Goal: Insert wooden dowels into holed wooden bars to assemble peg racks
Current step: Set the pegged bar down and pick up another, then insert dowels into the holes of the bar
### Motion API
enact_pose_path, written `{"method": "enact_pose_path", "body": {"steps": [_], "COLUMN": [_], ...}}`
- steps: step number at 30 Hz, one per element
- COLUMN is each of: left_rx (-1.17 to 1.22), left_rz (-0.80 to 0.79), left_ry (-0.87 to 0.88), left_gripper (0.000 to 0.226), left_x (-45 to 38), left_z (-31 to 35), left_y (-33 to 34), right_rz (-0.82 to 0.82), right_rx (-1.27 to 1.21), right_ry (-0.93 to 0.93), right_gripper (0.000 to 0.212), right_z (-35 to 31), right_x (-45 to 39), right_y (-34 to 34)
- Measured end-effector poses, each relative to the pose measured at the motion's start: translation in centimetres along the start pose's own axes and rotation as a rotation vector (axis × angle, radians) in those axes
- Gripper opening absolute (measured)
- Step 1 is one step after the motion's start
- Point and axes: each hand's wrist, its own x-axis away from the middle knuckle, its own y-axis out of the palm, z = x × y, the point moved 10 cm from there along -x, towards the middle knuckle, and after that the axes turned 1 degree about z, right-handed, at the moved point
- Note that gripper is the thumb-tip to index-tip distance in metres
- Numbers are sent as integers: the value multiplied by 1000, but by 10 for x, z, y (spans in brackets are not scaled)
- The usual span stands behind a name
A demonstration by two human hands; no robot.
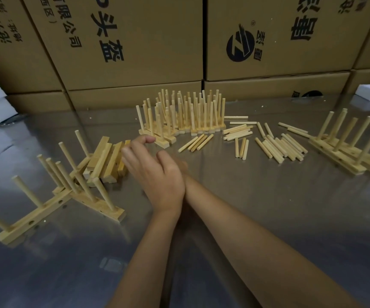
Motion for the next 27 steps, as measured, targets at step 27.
{"method": "enact_pose_path", "body": {"steps": [27], "left_rx": [445], "left_rz": [-624], "left_ry": [-989], "left_gripper": [45], "left_x": [65], "left_z": [-69], "left_y": [80], "right_rz": [272], "right_rx": [556], "right_ry": [33], "right_gripper": [66], "right_z": [131], "right_x": [47], "right_y": [-162]}}
